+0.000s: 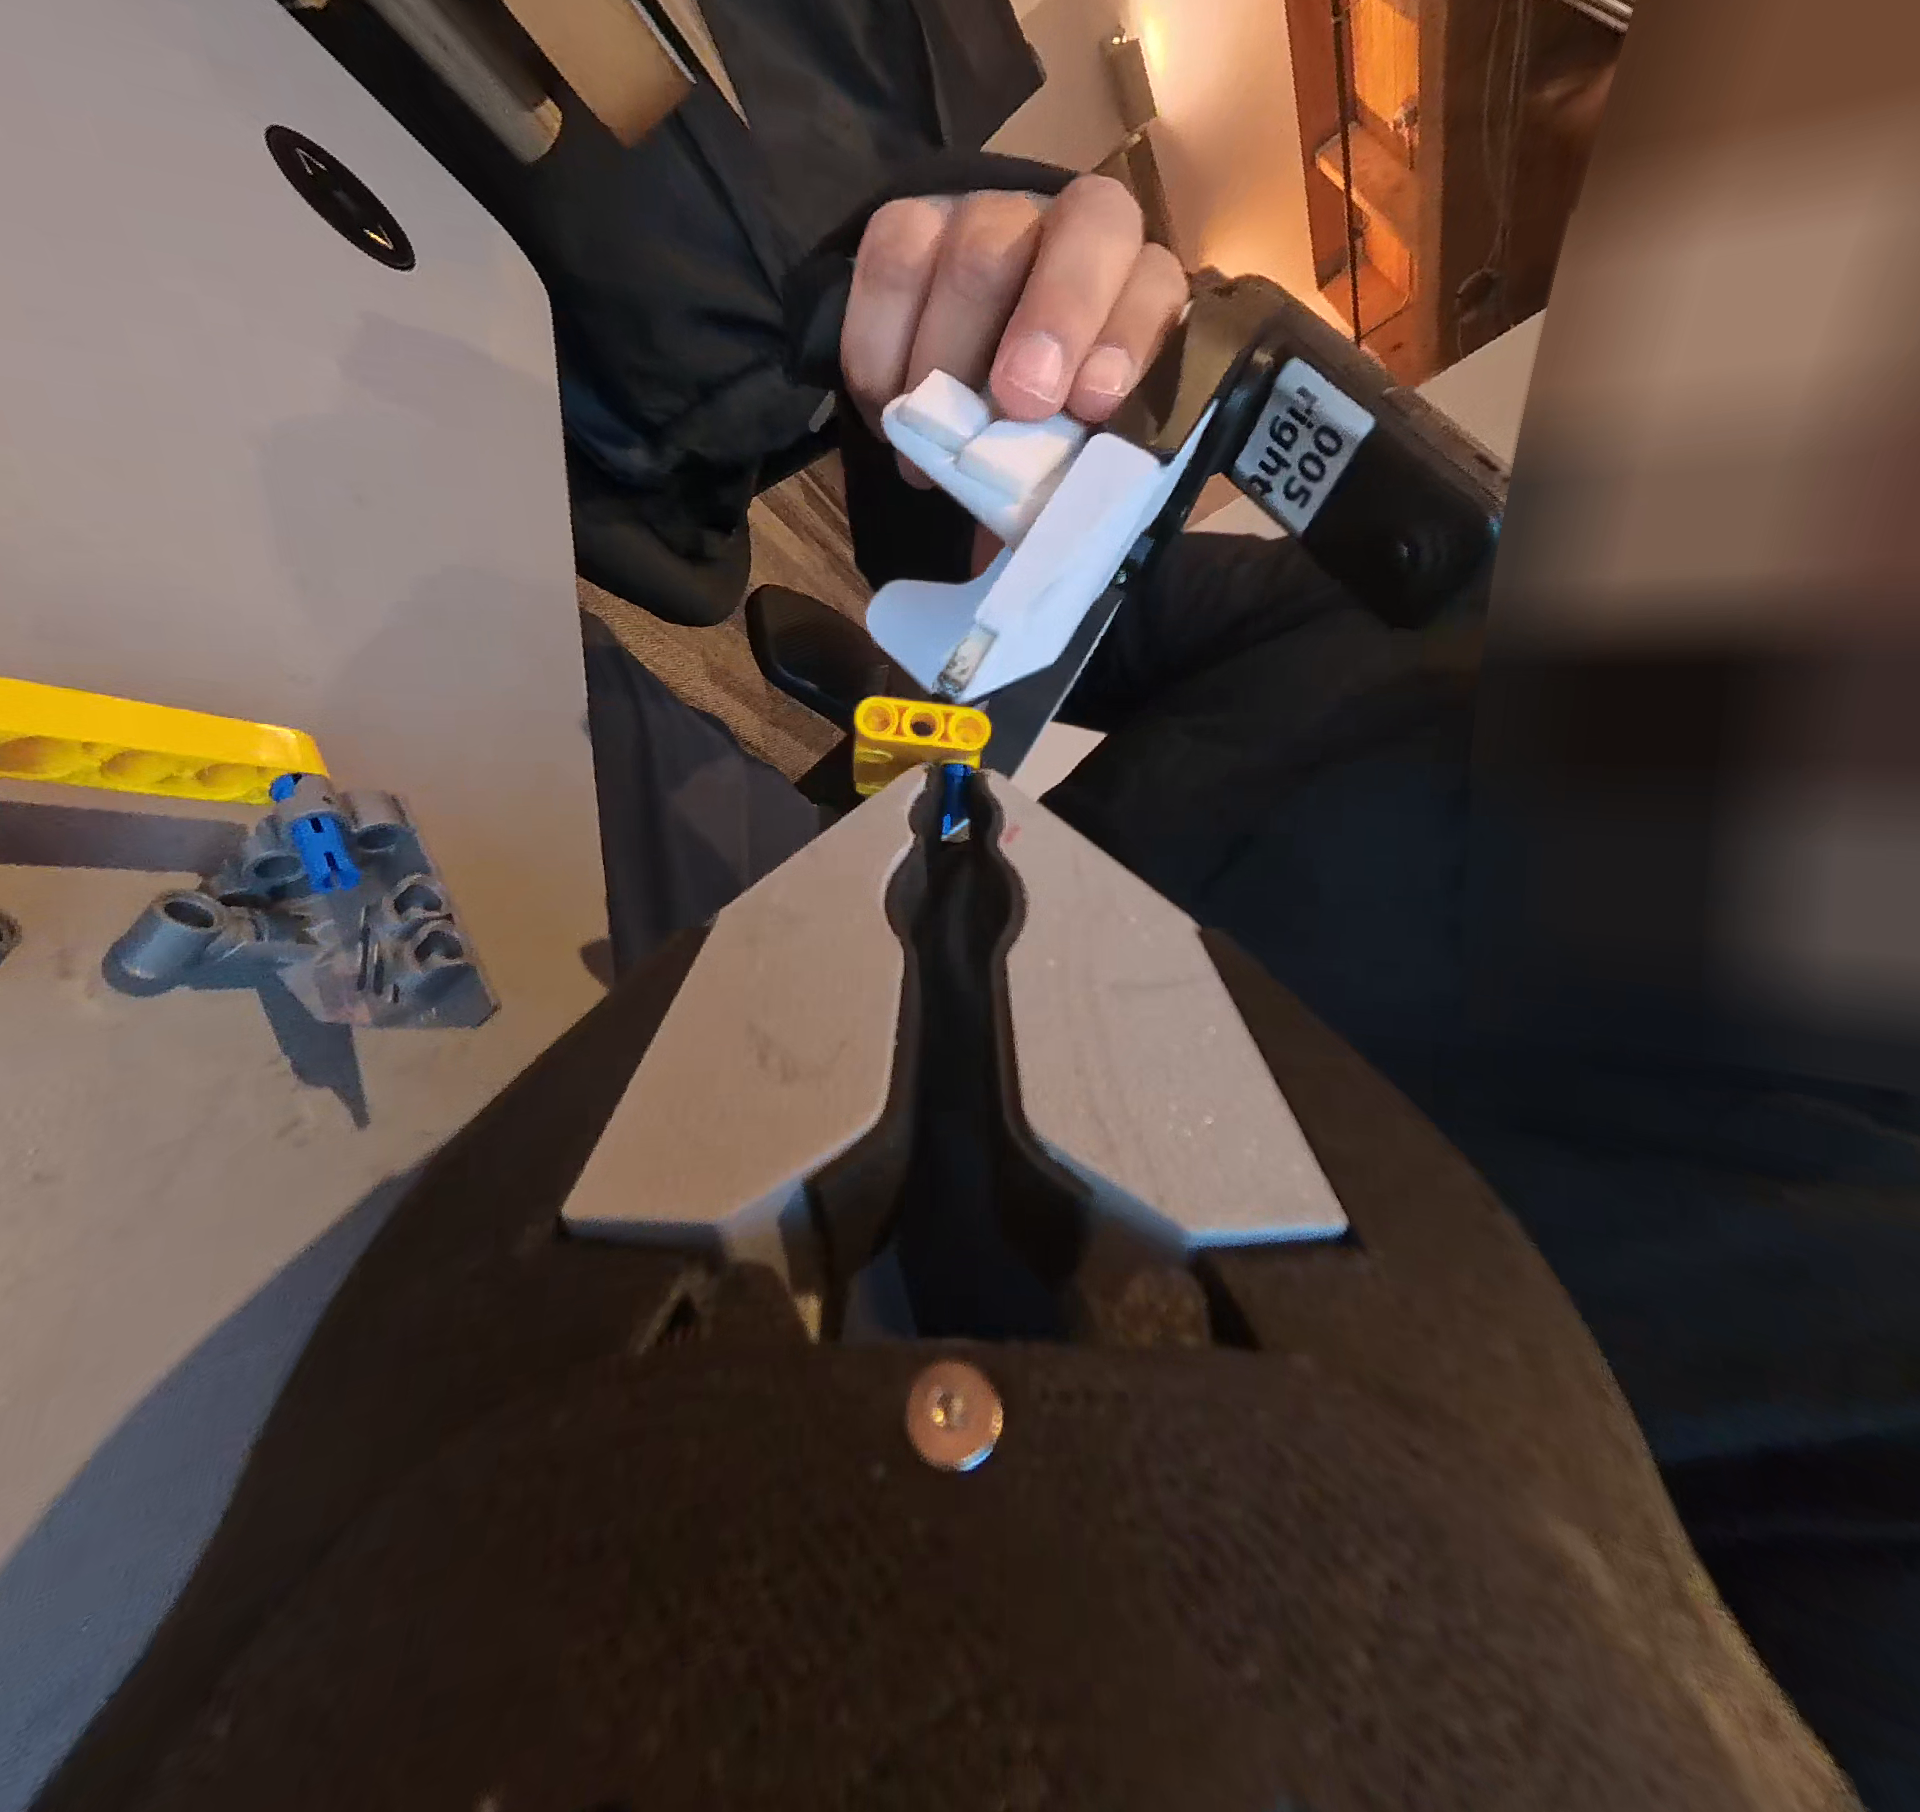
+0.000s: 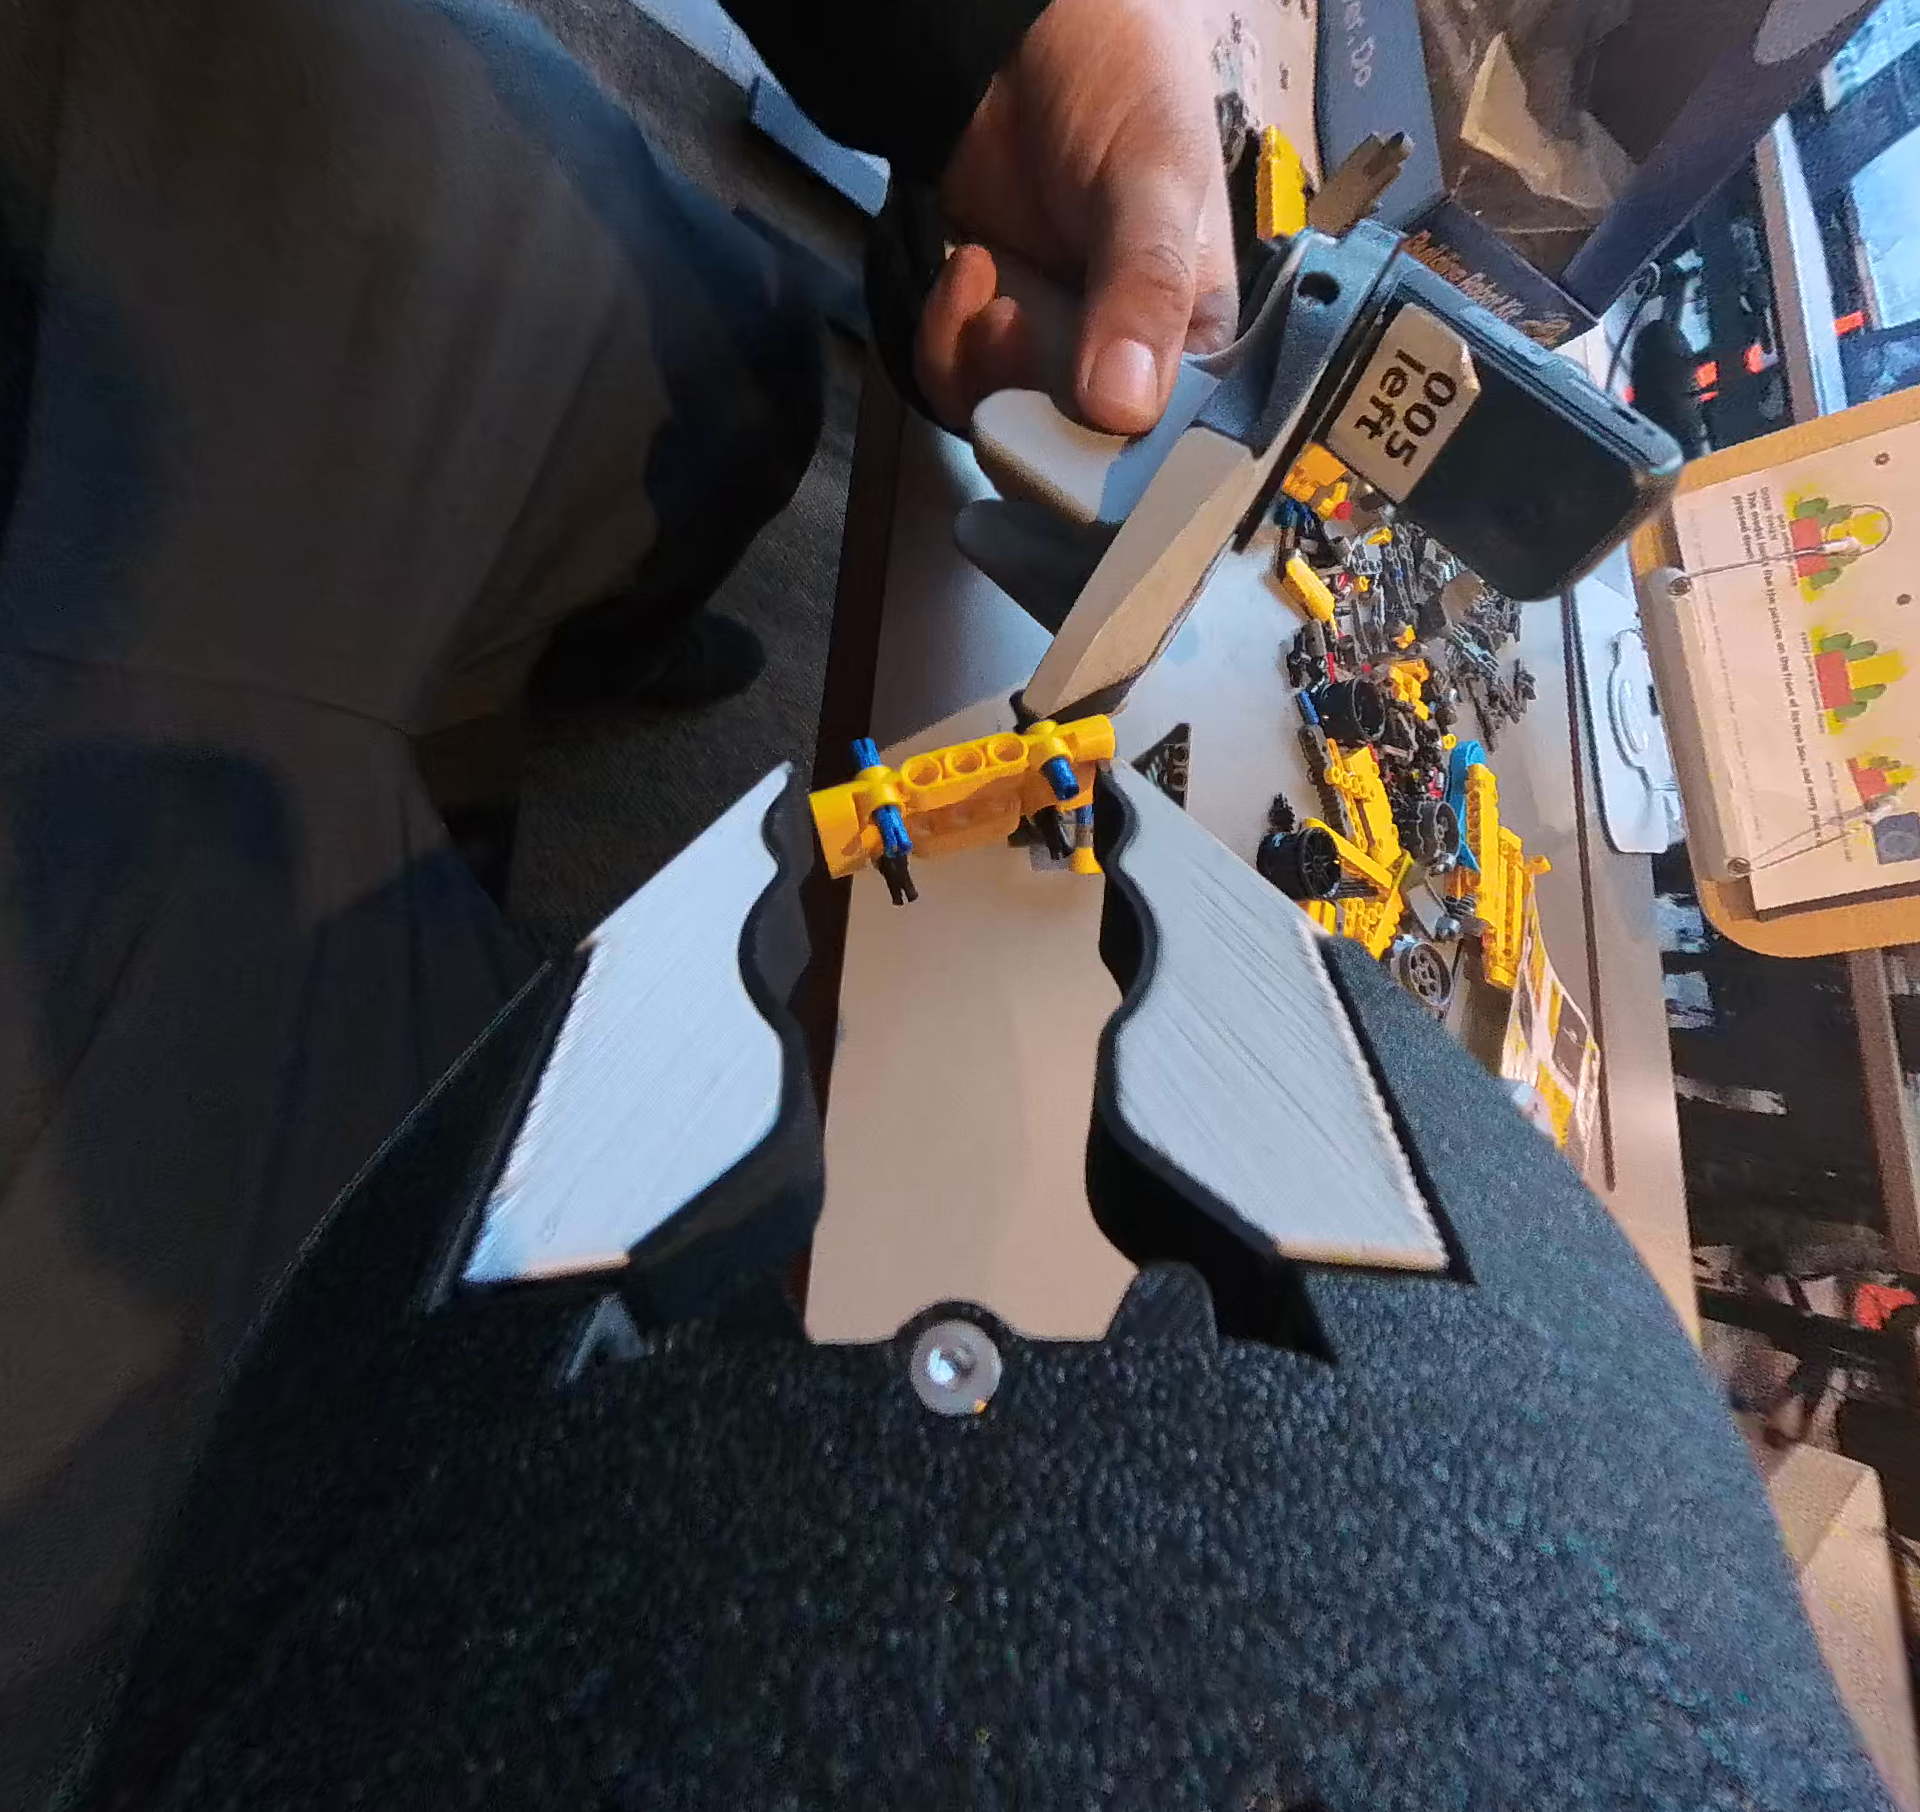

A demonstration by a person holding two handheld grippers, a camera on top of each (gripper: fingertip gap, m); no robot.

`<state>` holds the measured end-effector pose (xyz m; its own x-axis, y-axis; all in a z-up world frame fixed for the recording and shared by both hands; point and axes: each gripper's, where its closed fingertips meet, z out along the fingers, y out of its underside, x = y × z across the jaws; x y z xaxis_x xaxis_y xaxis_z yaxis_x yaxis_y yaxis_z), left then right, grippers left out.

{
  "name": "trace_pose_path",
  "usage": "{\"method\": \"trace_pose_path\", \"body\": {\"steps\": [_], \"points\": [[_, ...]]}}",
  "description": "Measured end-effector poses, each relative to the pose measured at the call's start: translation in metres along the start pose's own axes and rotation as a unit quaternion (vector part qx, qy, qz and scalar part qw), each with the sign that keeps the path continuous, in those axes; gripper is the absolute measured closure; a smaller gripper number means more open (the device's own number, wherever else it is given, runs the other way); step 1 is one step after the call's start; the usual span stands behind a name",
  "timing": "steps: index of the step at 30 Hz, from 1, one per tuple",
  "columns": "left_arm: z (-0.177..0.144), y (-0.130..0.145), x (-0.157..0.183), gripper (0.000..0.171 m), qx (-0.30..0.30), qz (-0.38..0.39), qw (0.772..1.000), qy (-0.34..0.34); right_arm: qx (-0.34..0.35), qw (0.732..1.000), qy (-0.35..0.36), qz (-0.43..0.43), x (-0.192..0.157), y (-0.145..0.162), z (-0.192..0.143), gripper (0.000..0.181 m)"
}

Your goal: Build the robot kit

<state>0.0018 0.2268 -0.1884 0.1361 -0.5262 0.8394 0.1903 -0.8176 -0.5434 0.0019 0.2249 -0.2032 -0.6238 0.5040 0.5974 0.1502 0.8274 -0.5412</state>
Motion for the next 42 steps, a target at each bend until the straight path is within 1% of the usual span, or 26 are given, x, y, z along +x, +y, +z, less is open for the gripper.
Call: {"method": "trace_pose_path", "body": {"steps": [4, 9, 12, 13, 14, 19, 20, 21, 24, 28, 31, 37, 42], "points": [[-0.001, 0.002, 0.002, 0.169, -0.003, -0.005, 1.0, 0.011, 0.015, 1.0, -0.007, 0.016, -0.001, -0.003, 0.0, 0.127], [0.001, 0.01, 0.006, 0.169, -0.02, -0.016, 0.999, 0.038, 0.028, 0.999, -0.031, 0.018, -0.008, -0.009, -0.002, 0.125], [0.002, 0.012, 0.007, 0.169, -0.026, -0.015, 0.999, 0.043, 0.039, 0.998, -0.045, 0.033, -0.011, -0.011, -0.003, 0.129], [0.002, 0.011, 0.008, 0.169, -0.024, -0.014, 0.999, 0.043, 0.043, 0.997, -0.044, 0.04, -0.01, -0.011, -0.004, 0.127], [0.001, 0.009, 0.008, 0.169, -0.019, -0.013, 0.999, 0.043, 0.047, 0.997, -0.038, 0.048, -0.009, -0.011, -0.004, 0.129], [-0.002, -0.001, 0.003, 0.169, 0.002, 0.001, 1.0, 0.013, 0.057, 0.995, -0.013, 0.079, -0.001, -0.006, -0.003, 0.128], [-0.002, -0.003, 0.002, 0.169, 0.006, 0.001, 1.0, 0.008, 0.057, 0.995, -0.007, 0.08, 0.0, -0.005, -0.003, 0.13], [-0.002, -0.003, 0.002, 0.169, 0.006, 0.001, 1.0, 0.006, 0.059, 0.995, -0.004, 0.082, 0.0, -0.005, -0.003, 0.128], [-0.002, -0.004, 0.004, 0.169, 0.012, 0.003, 1.0, 0.008, 0.062, 0.994, 0.002, 0.085, 0.002, -0.006, -0.004, 0.13], [-0.005, -0.007, 0.001, 0.169, 0.024, -0.002, 1.0, -0.004, 0.046, 0.996, 0.014, 0.078, 0.005, -0.003, -0.001, 0.129], [-0.01, -0.013, -0.003, 0.169, 0.046, -0.003, 0.999, -0.016, 0.037, 0.996, 0.031, 0.076, 0.011, 0.0, 0.003, 0.13], [-0.023, -0.02, -0.001, 0.169, 0.074, -0.004, 0.997, -0.019, 0.058, 0.992, 0.04, 0.105, 0.023, -0.005, 0.01, 0.13], [-0.035, -0.024, -0.009, 0.168, 0.09, 0.001, 0.994, -0.06, 0.074, 0.986, 0.044, 0.141, 0.029, -0.003, 0.02, 0.13]]}}
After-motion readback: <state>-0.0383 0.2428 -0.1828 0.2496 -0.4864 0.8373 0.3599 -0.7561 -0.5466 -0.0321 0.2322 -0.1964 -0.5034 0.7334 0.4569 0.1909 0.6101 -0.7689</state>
